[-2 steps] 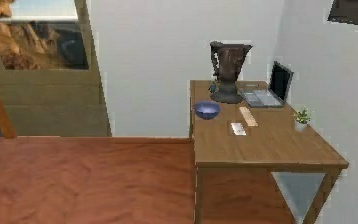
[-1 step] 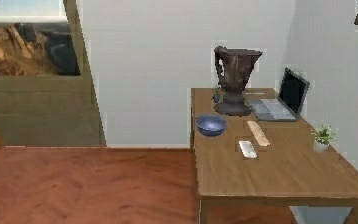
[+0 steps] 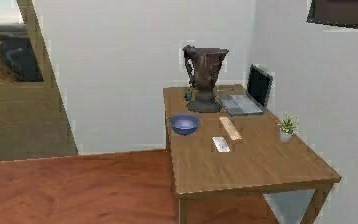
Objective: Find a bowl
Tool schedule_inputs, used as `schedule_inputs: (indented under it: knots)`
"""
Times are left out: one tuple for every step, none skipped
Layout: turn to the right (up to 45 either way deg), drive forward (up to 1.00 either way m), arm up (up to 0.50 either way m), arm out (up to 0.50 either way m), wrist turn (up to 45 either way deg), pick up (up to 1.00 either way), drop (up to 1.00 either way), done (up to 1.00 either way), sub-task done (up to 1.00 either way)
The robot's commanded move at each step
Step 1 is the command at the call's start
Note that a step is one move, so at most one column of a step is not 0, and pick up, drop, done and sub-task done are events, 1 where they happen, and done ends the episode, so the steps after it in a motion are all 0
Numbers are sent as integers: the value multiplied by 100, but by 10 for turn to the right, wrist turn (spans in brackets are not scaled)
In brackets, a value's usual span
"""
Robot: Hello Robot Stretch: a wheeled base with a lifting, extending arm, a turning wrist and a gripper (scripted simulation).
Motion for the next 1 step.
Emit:
schedule_inputs:
  knots:
    - [0, 0, 0, 0, 0, 0, 0, 100, 0]
